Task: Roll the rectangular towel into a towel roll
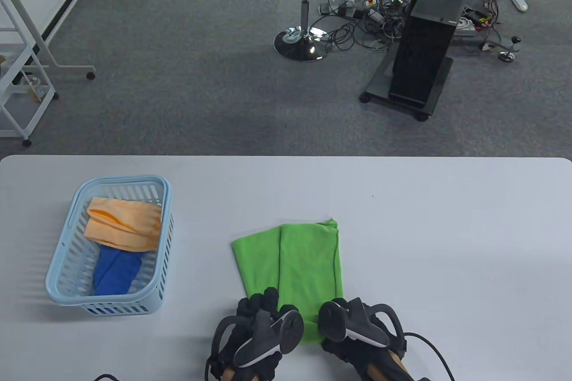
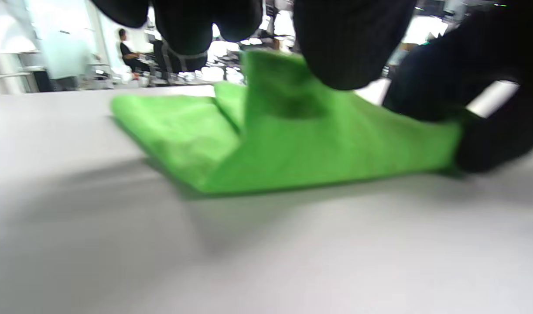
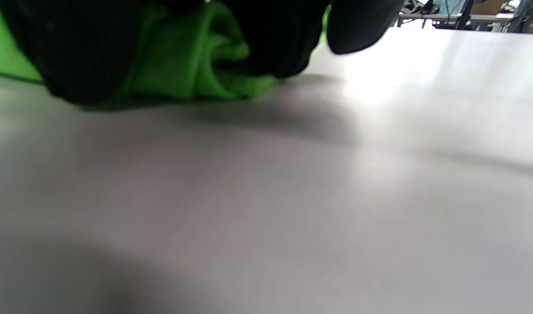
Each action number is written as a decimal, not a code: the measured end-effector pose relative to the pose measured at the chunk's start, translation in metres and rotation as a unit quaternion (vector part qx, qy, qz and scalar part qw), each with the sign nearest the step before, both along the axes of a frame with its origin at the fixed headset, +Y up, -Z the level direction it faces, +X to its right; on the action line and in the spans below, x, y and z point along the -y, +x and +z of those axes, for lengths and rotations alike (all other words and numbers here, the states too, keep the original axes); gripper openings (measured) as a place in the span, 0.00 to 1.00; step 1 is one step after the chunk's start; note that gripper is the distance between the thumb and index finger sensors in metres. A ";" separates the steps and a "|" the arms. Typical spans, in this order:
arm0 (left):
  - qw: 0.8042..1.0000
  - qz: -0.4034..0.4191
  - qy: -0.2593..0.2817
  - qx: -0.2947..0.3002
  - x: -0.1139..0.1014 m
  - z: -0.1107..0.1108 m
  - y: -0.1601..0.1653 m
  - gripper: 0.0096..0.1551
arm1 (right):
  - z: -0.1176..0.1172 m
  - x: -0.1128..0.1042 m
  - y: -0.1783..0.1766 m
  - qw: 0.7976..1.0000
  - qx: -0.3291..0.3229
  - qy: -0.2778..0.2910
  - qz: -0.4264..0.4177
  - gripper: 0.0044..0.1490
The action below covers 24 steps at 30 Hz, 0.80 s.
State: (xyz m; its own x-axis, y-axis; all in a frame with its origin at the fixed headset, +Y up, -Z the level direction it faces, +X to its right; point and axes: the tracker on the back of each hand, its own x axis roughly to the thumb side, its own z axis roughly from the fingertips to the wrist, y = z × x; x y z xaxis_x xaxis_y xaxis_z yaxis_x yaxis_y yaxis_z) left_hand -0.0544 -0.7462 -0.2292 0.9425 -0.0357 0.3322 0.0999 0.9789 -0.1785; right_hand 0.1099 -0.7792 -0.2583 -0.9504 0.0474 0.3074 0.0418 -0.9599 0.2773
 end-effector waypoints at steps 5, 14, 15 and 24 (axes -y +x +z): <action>0.994 -0.087 -0.066 -0.013 0.023 -0.006 0.002 0.38 | -0.002 -0.001 0.004 1.000 0.010 0.007 -0.028 0.32; 0.997 -0.016 -0.057 -0.046 0.032 -0.017 -0.013 0.32 | -0.005 -0.002 0.009 0.999 0.019 -0.017 -0.044 0.30; 0.998 0.002 -0.053 -0.043 0.032 -0.018 -0.014 0.31 | -0.005 -0.002 0.010 0.999 0.017 -0.019 -0.044 0.30; 0.996 0.039 -0.072 -0.033 0.029 -0.018 -0.009 0.29 | -0.006 -0.011 0.025 0.997 0.034 -0.057 -0.049 0.30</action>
